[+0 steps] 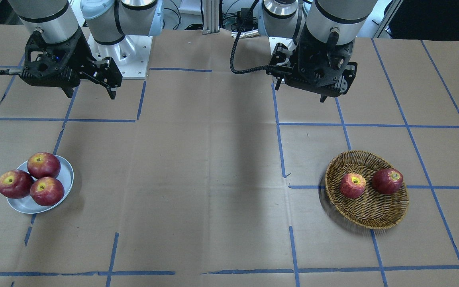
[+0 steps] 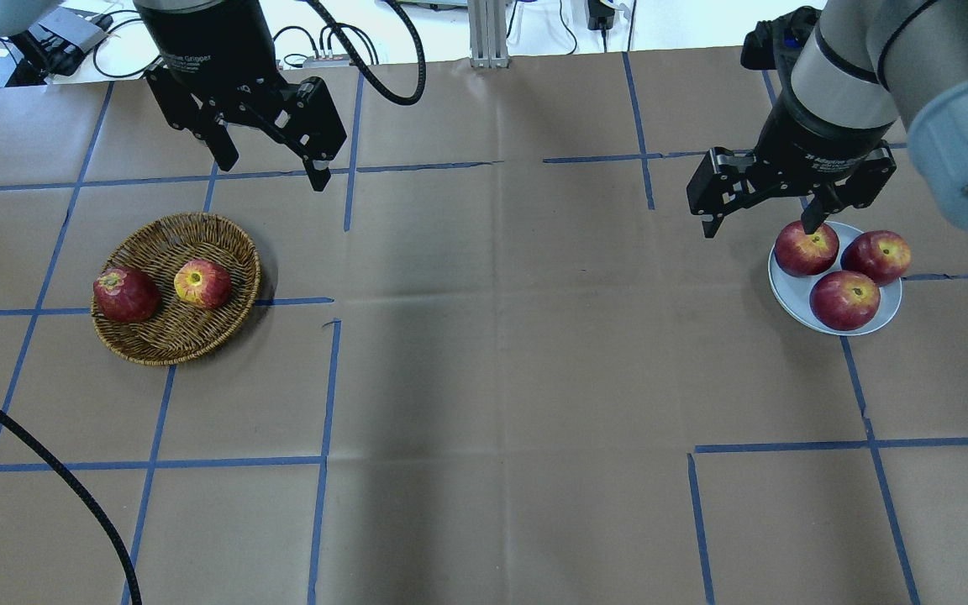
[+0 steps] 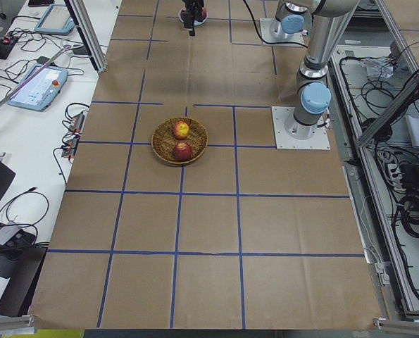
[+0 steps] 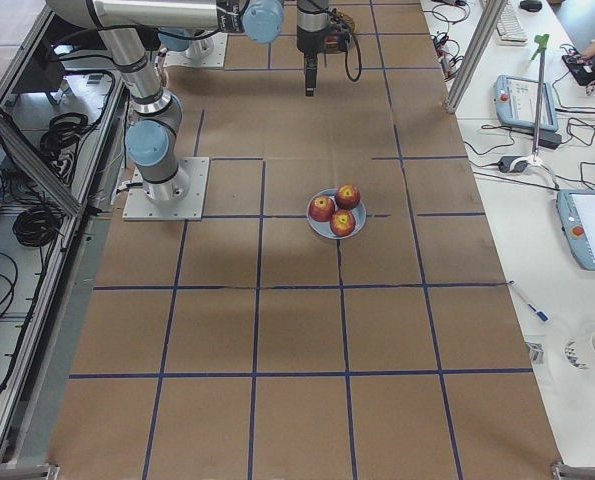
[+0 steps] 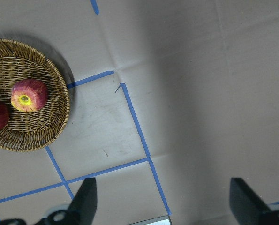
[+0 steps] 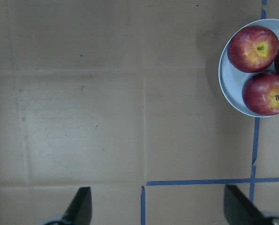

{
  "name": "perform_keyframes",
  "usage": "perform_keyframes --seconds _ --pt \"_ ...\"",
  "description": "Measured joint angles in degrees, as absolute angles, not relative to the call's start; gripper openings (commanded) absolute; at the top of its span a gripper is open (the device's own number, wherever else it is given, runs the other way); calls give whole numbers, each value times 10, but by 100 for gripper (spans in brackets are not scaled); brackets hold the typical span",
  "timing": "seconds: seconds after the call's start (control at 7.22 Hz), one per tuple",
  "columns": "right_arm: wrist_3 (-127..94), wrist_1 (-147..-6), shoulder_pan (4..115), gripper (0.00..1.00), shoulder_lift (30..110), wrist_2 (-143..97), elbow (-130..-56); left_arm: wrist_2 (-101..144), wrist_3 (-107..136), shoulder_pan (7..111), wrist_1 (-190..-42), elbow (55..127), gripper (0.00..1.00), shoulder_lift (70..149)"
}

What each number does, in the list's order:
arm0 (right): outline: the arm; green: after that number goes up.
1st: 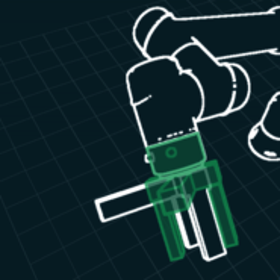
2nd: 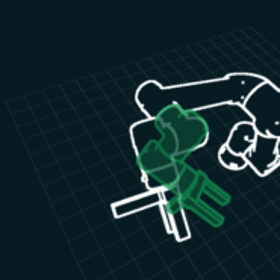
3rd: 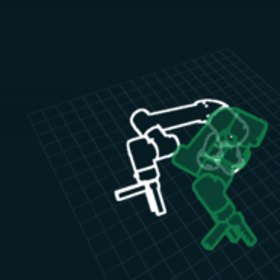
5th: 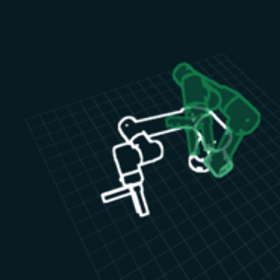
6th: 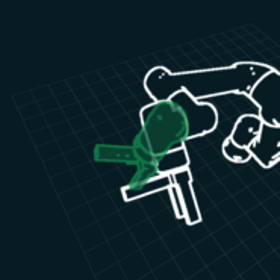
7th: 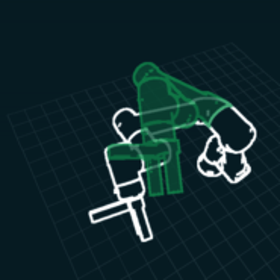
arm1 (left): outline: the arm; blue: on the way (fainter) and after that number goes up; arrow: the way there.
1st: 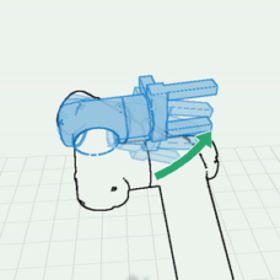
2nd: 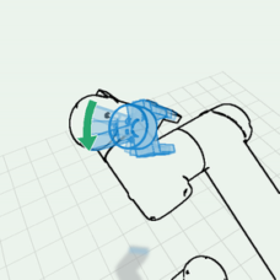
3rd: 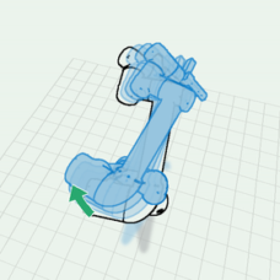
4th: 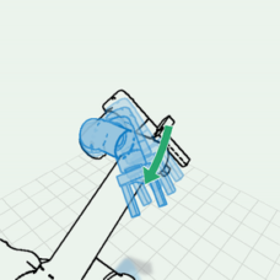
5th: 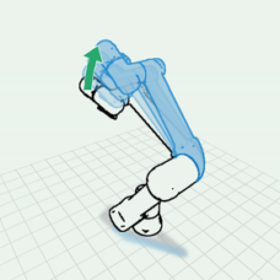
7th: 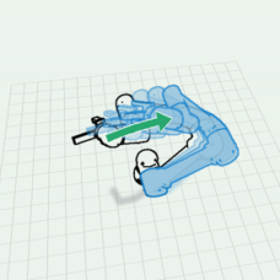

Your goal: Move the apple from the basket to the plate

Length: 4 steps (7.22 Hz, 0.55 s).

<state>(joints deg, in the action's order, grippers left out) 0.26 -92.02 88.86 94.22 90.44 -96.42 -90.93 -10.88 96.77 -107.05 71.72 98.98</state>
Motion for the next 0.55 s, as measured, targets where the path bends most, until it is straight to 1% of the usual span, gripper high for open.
perform_keyframes --seconds 0.55 --pt "3 -920 889 100 942 904 -964 -910 -114 968 -1071 717 99 990"
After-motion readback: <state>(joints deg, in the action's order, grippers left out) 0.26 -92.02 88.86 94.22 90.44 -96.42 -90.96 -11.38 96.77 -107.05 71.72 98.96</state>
